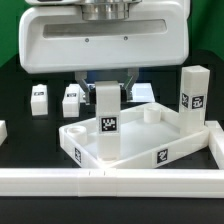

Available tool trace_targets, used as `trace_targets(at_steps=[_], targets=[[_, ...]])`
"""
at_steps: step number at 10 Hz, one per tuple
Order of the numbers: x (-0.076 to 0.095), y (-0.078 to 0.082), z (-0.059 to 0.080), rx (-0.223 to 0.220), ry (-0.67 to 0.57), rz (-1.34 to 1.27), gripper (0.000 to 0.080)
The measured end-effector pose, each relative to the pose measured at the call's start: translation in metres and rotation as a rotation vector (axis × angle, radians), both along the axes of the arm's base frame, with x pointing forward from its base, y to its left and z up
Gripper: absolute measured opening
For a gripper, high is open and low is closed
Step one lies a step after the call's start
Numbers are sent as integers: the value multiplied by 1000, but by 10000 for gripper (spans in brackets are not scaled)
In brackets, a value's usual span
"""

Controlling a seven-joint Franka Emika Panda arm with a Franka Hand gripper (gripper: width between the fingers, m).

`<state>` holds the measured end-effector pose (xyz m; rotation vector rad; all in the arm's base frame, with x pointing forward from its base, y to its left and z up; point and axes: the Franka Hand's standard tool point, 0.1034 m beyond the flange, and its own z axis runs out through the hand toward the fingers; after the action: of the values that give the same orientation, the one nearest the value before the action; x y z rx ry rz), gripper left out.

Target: Assemble desk

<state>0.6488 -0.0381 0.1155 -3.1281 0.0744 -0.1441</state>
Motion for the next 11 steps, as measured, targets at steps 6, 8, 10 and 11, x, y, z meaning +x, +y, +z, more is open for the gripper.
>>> trace_targets(at_steps=[6, 8, 10, 11], targets=[[0, 7, -4, 93, 7, -677, 290], [0, 7, -5, 108, 12, -845, 290], [-1, 7, -5, 125, 31, -1081, 290], [-1, 7, -5, 125, 32, -1099, 290]])
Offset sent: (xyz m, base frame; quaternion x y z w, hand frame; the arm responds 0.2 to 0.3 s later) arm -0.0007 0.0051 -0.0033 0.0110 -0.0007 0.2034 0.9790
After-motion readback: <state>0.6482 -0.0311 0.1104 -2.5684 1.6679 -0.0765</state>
